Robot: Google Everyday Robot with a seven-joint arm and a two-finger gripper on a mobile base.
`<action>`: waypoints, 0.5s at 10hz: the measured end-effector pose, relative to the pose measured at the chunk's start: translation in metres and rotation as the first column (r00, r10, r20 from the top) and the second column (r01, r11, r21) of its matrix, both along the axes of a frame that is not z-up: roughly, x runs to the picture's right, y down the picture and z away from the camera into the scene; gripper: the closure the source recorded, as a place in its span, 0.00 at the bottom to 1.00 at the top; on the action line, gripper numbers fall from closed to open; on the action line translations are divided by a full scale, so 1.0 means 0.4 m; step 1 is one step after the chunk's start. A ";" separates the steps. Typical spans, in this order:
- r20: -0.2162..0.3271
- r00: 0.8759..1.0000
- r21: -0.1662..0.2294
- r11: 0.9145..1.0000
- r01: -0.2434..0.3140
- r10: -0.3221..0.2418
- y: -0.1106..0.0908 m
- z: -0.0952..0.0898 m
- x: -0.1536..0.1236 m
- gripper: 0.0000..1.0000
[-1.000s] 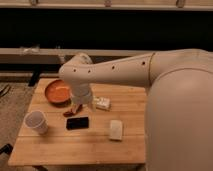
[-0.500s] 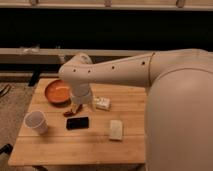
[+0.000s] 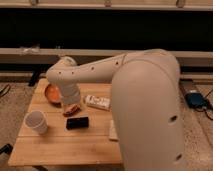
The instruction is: Place the pepper in the ceramic bowl
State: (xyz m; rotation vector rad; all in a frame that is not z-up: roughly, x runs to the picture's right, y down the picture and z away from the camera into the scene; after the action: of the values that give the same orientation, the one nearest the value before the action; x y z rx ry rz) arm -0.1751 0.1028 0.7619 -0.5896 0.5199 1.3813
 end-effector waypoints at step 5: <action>-0.064 0.997 0.003 0.999 -0.032 0.032 -0.024 0.153 -0.054 0.35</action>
State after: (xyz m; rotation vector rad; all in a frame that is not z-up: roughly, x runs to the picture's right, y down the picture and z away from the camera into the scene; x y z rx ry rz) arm -0.1969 0.0930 0.8229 -0.5555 0.5629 1.4350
